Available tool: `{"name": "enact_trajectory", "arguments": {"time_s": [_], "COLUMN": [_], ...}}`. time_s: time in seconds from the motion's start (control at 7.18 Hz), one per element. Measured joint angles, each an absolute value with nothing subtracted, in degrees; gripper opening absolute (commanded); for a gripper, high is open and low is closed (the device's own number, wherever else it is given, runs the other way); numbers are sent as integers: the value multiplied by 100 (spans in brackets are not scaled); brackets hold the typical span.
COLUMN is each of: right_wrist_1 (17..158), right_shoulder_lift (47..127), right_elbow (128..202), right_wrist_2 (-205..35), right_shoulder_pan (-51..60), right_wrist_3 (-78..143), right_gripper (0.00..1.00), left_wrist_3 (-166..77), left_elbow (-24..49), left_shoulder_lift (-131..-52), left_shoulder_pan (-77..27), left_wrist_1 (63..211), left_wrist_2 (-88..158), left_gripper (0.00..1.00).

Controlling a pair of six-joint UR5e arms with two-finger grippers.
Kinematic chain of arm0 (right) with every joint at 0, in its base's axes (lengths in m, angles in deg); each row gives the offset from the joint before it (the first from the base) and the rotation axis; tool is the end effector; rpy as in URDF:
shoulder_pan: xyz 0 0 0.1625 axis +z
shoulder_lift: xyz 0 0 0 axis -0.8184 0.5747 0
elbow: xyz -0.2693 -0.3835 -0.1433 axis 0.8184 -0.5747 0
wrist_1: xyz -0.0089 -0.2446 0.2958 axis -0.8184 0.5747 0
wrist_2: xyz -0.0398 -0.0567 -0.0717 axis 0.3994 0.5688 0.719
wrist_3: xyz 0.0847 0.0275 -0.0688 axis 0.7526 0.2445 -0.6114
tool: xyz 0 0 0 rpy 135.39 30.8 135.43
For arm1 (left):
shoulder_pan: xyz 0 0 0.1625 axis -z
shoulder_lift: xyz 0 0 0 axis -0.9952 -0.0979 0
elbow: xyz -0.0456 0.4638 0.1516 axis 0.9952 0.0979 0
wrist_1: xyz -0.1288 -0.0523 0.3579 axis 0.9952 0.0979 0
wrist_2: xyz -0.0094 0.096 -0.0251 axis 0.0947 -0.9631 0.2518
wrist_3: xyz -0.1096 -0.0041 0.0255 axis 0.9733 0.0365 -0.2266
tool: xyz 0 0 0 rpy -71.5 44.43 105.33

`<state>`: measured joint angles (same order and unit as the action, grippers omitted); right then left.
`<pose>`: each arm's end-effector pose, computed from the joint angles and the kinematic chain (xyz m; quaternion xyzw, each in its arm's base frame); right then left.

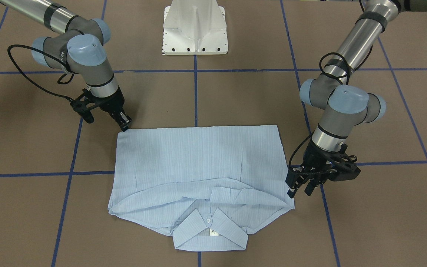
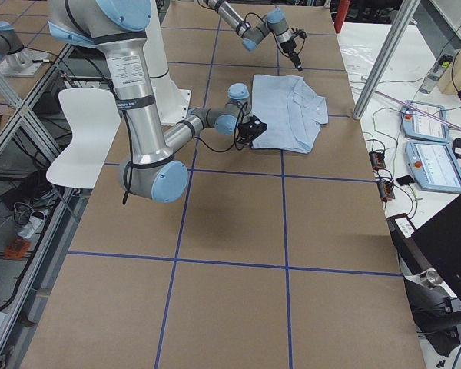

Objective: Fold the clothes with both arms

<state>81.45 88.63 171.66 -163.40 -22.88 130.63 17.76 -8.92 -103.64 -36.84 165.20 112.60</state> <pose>-0.4683 -0.4233 0.4604 -0.0691 -0.4060 0.3982 0.8197 0.4233 -0.6337 0.4667 0.2147 0.4978 -0.2070 0.8144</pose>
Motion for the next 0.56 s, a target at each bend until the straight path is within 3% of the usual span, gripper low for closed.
{"name": "enact_trajectory", "arguments": {"time_s": [0.14,0.28,0.42,0.56], "right_wrist_1": [8147,8145,8144,8145], "right_shoulder_lift": [8864,8876,8891,8901], "right_elbow": [17222,17259,17274,17266], "right_wrist_2": [-16428,-16540,-16582,-16555], "right_shoulder_pan": [-2229,-2166,-2134,-2112], "right_wrist_3": [13062,13061,13061,13089], "right_gripper": [0,74,100,100], "left_wrist_3": [1778,1781,1782,1782], "left_elbow": [-892,-891,-887,-884], "left_shoulder_lift": [-10355,-10350,-10347,-10345], "left_shoulder_pan": [-3684,-3684,-3684,-3684], "left_wrist_1": [16542,16549,16552,16553], "left_wrist_2": [11261,11265,11265,11262], "left_gripper": [70,70,70,70]}}
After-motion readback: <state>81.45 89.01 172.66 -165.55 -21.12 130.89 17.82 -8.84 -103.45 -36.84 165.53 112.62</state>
